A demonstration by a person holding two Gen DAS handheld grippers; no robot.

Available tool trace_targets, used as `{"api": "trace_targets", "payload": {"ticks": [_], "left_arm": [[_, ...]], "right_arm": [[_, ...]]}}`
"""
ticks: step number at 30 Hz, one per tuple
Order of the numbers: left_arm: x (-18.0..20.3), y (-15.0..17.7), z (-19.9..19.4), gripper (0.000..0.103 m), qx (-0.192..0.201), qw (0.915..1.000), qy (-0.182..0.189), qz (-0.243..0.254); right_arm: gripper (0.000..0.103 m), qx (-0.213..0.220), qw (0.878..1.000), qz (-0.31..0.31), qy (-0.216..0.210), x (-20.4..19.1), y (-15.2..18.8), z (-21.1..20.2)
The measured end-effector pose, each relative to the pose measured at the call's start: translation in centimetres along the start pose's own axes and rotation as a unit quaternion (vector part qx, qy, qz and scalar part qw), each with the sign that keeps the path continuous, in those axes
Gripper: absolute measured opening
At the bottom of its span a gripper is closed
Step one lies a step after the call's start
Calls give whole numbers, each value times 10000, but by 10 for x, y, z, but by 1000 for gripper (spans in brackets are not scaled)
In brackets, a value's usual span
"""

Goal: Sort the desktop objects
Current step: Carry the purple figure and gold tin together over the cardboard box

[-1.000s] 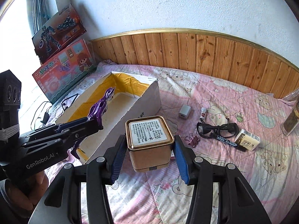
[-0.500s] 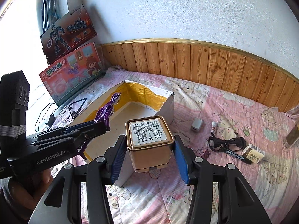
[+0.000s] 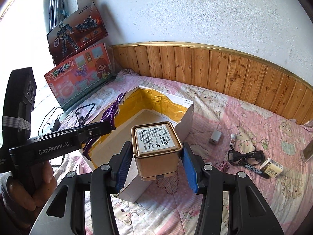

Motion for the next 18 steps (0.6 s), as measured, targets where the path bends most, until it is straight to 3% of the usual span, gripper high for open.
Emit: {"api": "trace_targets", "payload": {"ticks": [8, 18], "left_arm": [[-24, -9, 7, 28, -112, 9992, 41, -394], [-53, -18, 22, 28, -227, 9974, -453, -511]], "right_arm": [[51, -37, 9999, -138, -71, -21, -3, 8], [51, -239, 9992, -293, -97, -39, -1, 35]]}}
Point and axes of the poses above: each gripper's, at about its wrist camera, not at the fingertips, and z roughly the way its jaws point, x to its right, y to its underside, the point moved 7 cm from there along z, roughly the way its jaws point, and after that the axes turned 14 degrees about y, right-handed, at the moved point
